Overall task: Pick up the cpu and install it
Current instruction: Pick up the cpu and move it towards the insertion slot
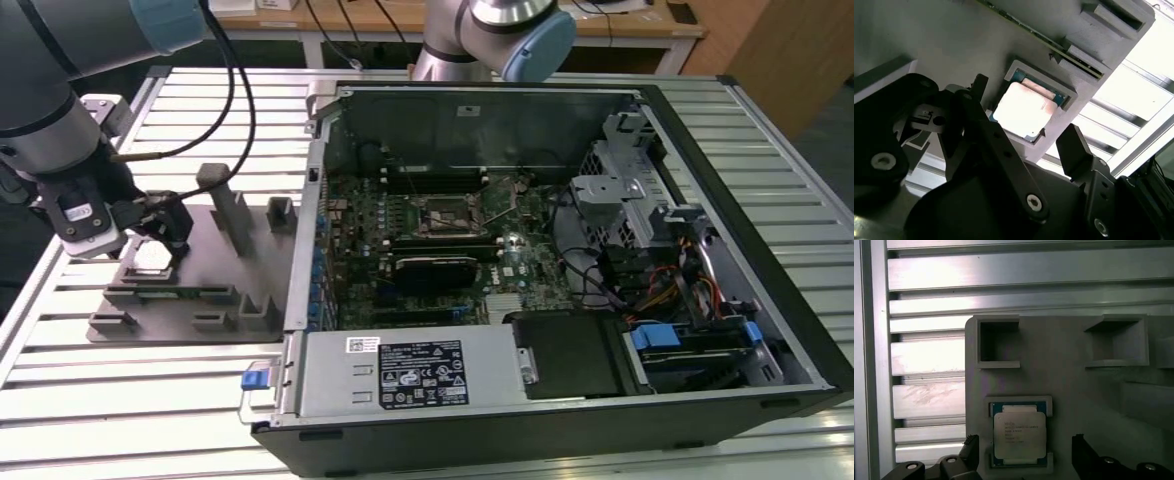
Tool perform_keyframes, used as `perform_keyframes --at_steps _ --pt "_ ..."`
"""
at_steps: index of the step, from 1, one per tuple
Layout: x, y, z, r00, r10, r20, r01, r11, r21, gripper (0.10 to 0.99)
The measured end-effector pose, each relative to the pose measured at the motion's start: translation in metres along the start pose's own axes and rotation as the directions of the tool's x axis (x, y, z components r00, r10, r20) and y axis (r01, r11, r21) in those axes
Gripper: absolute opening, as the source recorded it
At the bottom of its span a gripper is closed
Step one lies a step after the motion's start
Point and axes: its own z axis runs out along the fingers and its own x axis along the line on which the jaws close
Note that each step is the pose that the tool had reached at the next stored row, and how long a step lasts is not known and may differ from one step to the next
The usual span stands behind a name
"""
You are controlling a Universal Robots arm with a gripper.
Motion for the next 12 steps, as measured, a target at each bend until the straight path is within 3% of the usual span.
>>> perform_keyframes --at_steps 12 --pt "0.0003 -0.0004 0.0089 1.0000 0.000 -0.0003 0.000 1.0000 0.000 0.824"
